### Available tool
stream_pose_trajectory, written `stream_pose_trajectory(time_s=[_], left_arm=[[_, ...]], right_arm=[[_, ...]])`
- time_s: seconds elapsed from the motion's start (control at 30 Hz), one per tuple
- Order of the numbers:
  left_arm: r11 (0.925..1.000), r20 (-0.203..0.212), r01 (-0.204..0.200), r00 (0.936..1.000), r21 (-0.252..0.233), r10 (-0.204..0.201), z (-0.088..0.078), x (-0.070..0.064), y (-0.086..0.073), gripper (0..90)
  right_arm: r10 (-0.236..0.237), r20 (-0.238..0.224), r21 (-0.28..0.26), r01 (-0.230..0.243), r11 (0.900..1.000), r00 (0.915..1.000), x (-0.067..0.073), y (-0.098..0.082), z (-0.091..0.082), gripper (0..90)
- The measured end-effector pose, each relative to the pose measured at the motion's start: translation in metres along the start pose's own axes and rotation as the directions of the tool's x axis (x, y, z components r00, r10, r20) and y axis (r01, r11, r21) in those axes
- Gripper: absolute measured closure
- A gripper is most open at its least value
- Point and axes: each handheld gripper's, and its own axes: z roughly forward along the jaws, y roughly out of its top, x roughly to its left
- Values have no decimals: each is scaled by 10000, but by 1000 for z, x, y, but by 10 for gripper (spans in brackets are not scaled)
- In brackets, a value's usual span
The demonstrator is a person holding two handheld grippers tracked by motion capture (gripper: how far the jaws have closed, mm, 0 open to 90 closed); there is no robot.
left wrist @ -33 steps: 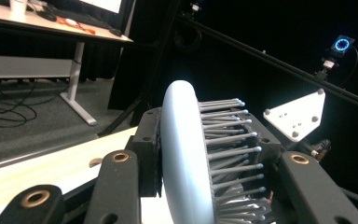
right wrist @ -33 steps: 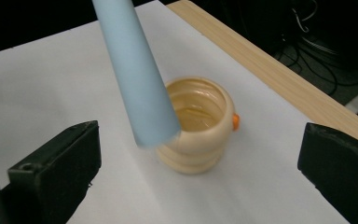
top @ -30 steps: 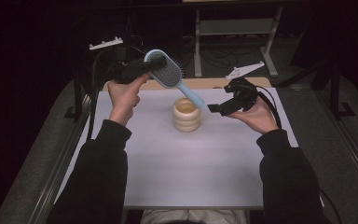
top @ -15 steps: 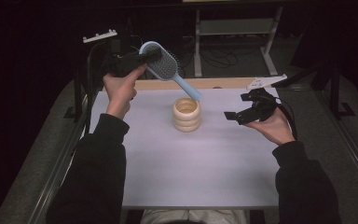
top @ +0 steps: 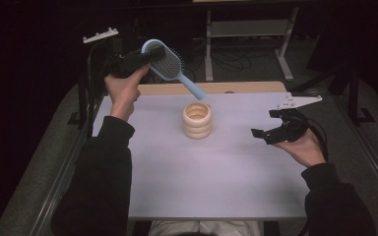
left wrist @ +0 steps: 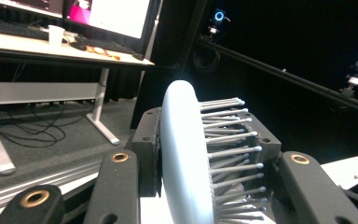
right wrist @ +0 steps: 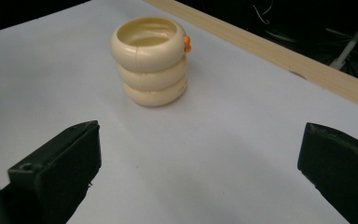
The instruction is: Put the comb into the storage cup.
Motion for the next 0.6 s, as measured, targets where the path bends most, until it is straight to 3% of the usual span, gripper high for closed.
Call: stream_pose_trajectory(time_s=[0.27, 0.4, 0.6], left_arm=[[9994, -358, -342, 9988, 76, 344, 5, 4, -3, 573], [9991, -310, -357, 9989, 230, 364, 11, 8, -6, 572], [9978, -449, -544, 9974, 381, 561, 18, 10, -11, 572]], right_arm=[[411, 51, -138, -410, 9991, 9991, -3, -24, -14, 0], [539, 103, -138, -537, 9985, 9985, -2, -36, -17, 0], [282, 360, -360, -269, 9990, 9990, 2, -50, -22, 0]])
